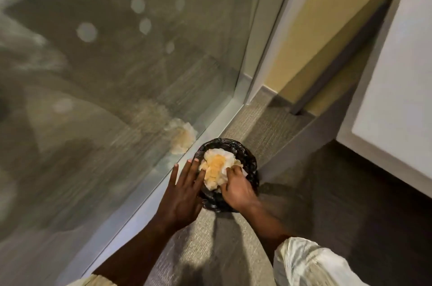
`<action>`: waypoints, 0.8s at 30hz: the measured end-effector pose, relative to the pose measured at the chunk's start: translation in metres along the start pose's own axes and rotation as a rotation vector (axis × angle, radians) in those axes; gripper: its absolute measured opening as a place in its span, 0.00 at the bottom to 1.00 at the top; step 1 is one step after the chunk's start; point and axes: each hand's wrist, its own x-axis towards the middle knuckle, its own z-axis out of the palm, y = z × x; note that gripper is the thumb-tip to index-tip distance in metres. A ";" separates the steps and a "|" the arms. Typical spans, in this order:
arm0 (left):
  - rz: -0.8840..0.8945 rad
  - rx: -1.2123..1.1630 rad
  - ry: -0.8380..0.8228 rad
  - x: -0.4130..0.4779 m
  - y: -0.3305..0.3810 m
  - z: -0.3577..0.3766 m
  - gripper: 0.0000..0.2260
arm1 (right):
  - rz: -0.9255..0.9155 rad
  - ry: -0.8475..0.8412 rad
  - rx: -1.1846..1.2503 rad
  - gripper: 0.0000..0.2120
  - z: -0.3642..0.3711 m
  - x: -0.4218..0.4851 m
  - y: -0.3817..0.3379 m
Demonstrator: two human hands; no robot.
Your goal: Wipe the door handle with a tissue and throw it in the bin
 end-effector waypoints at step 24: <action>-0.040 0.062 -0.032 0.013 0.000 0.065 0.31 | -0.004 -0.028 -0.192 0.20 0.051 0.069 0.022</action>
